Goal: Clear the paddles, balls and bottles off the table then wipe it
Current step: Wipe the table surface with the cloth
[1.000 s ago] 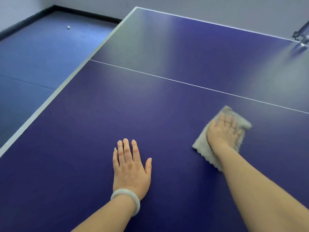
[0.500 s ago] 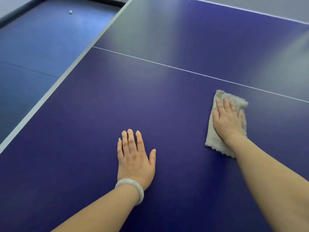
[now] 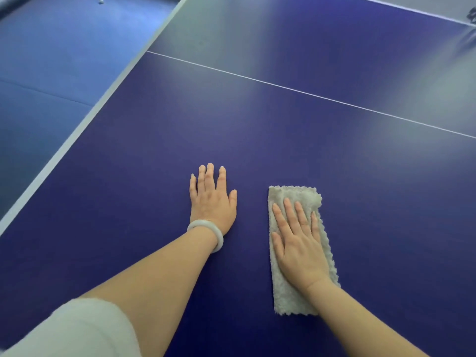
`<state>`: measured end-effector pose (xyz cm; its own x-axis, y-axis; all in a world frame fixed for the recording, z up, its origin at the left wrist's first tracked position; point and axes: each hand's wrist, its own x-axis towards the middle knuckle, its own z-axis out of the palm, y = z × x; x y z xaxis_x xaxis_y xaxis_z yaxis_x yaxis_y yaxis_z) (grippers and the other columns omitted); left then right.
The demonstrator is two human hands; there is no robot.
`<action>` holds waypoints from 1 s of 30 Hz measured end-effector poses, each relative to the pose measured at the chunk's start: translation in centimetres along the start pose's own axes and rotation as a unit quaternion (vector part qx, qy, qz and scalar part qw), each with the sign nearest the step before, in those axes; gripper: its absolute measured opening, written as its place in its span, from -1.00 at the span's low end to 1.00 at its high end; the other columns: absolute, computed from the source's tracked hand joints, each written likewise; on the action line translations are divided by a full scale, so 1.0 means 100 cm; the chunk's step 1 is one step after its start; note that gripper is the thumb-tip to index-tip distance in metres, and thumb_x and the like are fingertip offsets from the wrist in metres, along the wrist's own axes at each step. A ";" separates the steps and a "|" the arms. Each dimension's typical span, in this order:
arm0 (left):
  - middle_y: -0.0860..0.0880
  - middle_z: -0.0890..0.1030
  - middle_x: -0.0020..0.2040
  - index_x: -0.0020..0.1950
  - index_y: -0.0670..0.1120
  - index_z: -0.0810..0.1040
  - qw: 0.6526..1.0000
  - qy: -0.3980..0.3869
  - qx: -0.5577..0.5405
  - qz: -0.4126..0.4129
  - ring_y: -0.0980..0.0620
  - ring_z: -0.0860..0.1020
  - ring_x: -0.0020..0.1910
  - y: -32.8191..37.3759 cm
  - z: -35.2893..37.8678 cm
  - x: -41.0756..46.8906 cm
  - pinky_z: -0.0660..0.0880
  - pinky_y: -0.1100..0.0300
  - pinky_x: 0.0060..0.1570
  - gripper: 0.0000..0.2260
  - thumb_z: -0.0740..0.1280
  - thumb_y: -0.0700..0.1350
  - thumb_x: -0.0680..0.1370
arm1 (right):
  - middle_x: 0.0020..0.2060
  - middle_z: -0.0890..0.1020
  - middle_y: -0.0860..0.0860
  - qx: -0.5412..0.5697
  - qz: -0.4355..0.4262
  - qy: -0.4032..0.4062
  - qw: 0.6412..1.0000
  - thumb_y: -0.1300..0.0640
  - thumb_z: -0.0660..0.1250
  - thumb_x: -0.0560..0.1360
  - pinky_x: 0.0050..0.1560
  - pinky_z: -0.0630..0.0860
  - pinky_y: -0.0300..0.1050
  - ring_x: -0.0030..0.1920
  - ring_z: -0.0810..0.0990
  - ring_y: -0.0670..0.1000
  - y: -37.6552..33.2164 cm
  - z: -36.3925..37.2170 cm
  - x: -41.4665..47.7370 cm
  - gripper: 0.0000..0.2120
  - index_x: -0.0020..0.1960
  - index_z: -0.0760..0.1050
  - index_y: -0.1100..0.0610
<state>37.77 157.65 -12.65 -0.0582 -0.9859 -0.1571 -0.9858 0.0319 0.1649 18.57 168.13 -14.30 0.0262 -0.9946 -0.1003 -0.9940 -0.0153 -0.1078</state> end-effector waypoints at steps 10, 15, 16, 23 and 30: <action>-0.11 0.13 0.59 0.57 -0.08 0.20 0.997 -0.005 -0.053 0.050 -0.05 -0.01 0.58 -0.106 0.005 -0.149 -0.16 0.10 0.54 -0.41 -0.03 0.17 0.60 | 0.58 -0.26 -0.11 0.006 0.099 -0.037 0.994 -0.17 -0.35 0.54 0.55 -0.30 0.13 0.56 -0.33 -0.04 -0.028 -0.003 0.004 -0.38 0.59 -0.29 -0.11; -0.13 0.01 0.61 0.61 -0.07 0.04 0.995 0.005 -0.026 -0.093 -0.08 -0.13 0.60 -0.162 0.008 -0.189 -0.19 0.04 0.54 -0.28 -0.11 0.31 0.55 | 0.58 -0.27 -0.06 0.016 0.052 -0.041 0.998 -0.12 -0.37 0.57 0.54 -0.29 0.19 0.57 -0.33 0.01 -0.084 -0.007 0.045 -0.40 0.59 -0.31 -0.05; -0.11 -0.07 0.62 0.61 -0.05 -0.05 0.993 0.007 -0.029 -0.115 -0.05 -0.21 0.59 -0.170 0.007 -0.191 -0.22 0.02 0.55 -0.26 -0.16 0.34 0.54 | 0.58 -0.27 -0.07 0.013 0.002 -0.043 0.999 -0.12 -0.35 0.57 0.54 -0.29 0.19 0.57 -0.34 0.01 -0.100 -0.006 0.040 -0.40 0.60 -0.30 -0.05; -0.04 -0.42 0.54 0.55 0.02 -0.37 0.986 -0.017 -0.017 -0.163 -0.02 -0.45 0.51 -0.200 0.001 -0.196 -0.42 0.00 0.48 -0.24 -0.40 0.39 0.45 | 0.59 -0.21 -0.14 0.006 -0.205 -0.060 0.977 -0.11 -0.17 0.66 0.55 -0.24 0.11 0.57 -0.32 -0.08 -0.128 -0.001 -0.009 -0.46 0.61 -0.20 -0.10; -0.08 -0.32 0.58 0.55 -0.05 -0.34 0.984 -0.021 -0.023 -0.177 -0.08 -0.35 0.55 -0.198 0.000 -0.193 -0.32 -0.04 0.51 -0.37 -0.33 0.24 0.58 | 0.59 -0.24 -0.09 0.010 -0.140 -0.086 0.986 -0.08 -0.18 0.68 0.53 -0.33 0.19 0.57 -0.32 0.01 -0.204 -0.002 0.072 -0.47 0.60 -0.25 -0.13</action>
<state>58.44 176.04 -12.93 0.2801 -0.9261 -0.2526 -0.9374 -0.3206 0.1359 39.01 161.22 -12.58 0.3184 -0.9197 -0.2299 -0.9432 -0.2832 -0.1736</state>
